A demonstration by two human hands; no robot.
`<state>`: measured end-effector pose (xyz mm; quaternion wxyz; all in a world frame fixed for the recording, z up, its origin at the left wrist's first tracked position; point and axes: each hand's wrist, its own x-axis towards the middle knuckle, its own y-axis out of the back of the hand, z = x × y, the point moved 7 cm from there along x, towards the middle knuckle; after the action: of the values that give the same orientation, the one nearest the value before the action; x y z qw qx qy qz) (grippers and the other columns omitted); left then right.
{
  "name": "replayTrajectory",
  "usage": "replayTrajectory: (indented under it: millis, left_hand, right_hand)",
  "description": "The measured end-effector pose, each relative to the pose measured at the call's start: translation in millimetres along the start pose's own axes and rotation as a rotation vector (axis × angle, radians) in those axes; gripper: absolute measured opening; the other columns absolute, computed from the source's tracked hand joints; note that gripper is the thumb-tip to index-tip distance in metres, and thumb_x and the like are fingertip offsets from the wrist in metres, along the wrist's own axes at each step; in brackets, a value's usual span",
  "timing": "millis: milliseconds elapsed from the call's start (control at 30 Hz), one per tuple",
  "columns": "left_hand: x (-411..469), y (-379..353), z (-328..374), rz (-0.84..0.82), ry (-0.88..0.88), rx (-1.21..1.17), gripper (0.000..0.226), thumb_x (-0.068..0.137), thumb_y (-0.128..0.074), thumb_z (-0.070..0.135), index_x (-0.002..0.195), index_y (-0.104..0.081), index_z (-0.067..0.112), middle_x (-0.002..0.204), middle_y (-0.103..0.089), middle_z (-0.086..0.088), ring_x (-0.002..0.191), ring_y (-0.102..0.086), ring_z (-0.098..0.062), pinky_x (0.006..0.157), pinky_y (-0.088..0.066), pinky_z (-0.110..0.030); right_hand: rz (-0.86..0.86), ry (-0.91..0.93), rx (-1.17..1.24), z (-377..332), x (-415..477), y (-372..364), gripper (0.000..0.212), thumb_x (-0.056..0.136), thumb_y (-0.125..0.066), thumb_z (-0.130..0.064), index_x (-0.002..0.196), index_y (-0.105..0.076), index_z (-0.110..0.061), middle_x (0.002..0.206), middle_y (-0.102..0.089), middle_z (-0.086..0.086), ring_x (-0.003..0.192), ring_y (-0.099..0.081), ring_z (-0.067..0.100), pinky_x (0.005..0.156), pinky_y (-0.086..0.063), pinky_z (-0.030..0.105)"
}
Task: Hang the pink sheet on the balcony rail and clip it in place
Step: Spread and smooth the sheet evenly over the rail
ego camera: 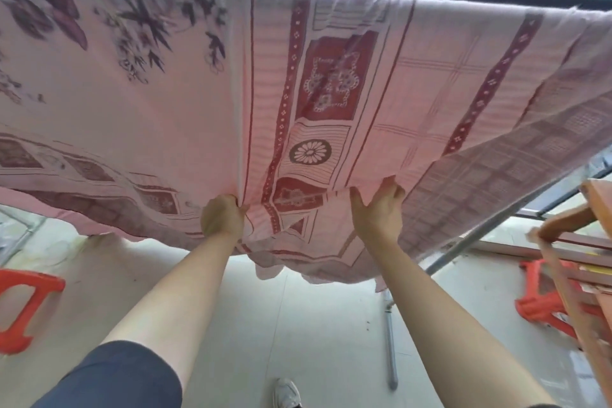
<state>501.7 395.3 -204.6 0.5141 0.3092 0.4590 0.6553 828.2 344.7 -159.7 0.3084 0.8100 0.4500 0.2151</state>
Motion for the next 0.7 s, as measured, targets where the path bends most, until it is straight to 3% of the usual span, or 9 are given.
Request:
replayTrajectory:
  millis: [67,100,167,233,300,333,400,567,700]
  left_hand:
    - [-3,-5,0,-0.018,0.024,0.037,0.032,0.090,-0.068,0.034,0.095,-0.069,0.002,0.098,-0.071,-0.021,0.093,-0.065,-0.041,0.074,-0.048,-0.040]
    - [-5,-6,0,-0.020,0.037,0.049,0.031,0.091,-0.066,0.033,0.097,-0.068,0.002,0.100,-0.070,-0.022,0.094,-0.065,-0.042,0.075,-0.049,-0.040]
    - [-11,-5,2,-0.005,0.059,0.073,0.030,0.093,-0.063,0.032,0.101,-0.068,0.002,0.102,-0.070,-0.022,0.097,-0.064,-0.043,0.078,-0.051,-0.042]
    - [-17,-2,4,0.009,0.074,0.094,0.031,0.094,-0.060,0.033,0.102,-0.067,0.004,0.105,-0.069,-0.022,0.099,-0.064,-0.043,0.082,-0.052,-0.044]
    - [-22,3,5,0.019,0.110,0.073,0.035,0.096,-0.056,0.036,0.105,-0.067,0.004,0.109,-0.067,-0.023,0.102,-0.062,-0.044,0.084,-0.051,-0.045]
    - [-23,6,6,0.026,0.129,0.053,0.037,0.096,-0.054,0.036,0.106,-0.067,0.003,0.111,-0.067,-0.023,0.103,-0.061,-0.044,0.085,-0.051,-0.045]
    - [-25,16,14,0.070,0.139,0.036,0.039,0.095,-0.048,0.035,0.106,-0.066,0.002,0.112,-0.065,-0.025,0.105,-0.059,-0.046,0.087,-0.051,-0.047]
    - [-35,35,36,0.116,0.215,0.092,0.028,0.093,-0.048,0.024,0.108,-0.065,0.008,0.116,-0.064,-0.021,0.110,-0.059,-0.043,0.090,-0.048,-0.049]
    - [-35,22,29,0.029,0.213,0.094,0.028,0.093,-0.050,0.017,0.113,-0.063,0.003,0.117,-0.065,-0.023,0.109,-0.061,-0.043,0.090,-0.050,-0.047]
  right_hand:
    - [0.172,-0.030,0.012,14,5,41,0.088,0.089,-0.062,-0.053,0.152,-0.027,-0.001,0.160,-0.015,0.016,0.143,-0.029,0.037,0.112,-0.033,0.046]
    - [0.286,-0.065,-0.005,22,10,68,0.091,0.089,-0.058,-0.059,0.150,-0.032,0.003,0.164,-0.006,0.014,0.150,-0.013,0.033,0.123,-0.014,0.041]
    - [0.509,-0.119,0.045,36,20,126,0.091,0.089,-0.054,-0.064,0.142,-0.042,0.009,0.164,-0.005,0.013,0.152,-0.002,0.027,0.121,0.009,0.030]
    - [0.604,-0.109,0.187,54,31,172,0.092,0.088,-0.062,-0.057,0.149,-0.032,0.005,0.158,-0.027,0.015,0.148,-0.022,0.026,0.122,-0.004,0.030]
    - [0.530,-0.076,0.254,68,45,194,0.064,0.093,-0.061,-0.045,0.142,-0.048,-0.006,0.136,-0.057,0.010,0.127,-0.051,0.024,0.109,-0.035,0.029]
    - [0.482,-0.071,0.240,75,49,199,0.045,0.096,-0.058,-0.040,0.130,-0.059,-0.009,0.122,-0.065,0.008,0.115,-0.060,0.024,0.096,-0.040,0.025]
    - [0.481,-0.046,0.220,86,49,208,0.030,0.100,-0.052,-0.028,0.114,-0.066,-0.006,0.108,-0.068,0.013,0.103,-0.062,0.028,0.084,-0.038,0.024]
    - [0.473,-0.212,0.099,142,32,224,0.030,0.104,-0.040,-0.031,0.118,-0.053,-0.007,0.112,-0.066,0.023,0.102,-0.061,0.041,0.081,-0.042,0.043]
    - [0.337,-0.289,-0.061,180,30,221,0.026,0.103,-0.039,-0.026,0.113,-0.052,-0.007,0.114,-0.064,0.024,0.104,-0.060,0.043,0.079,-0.042,0.045]
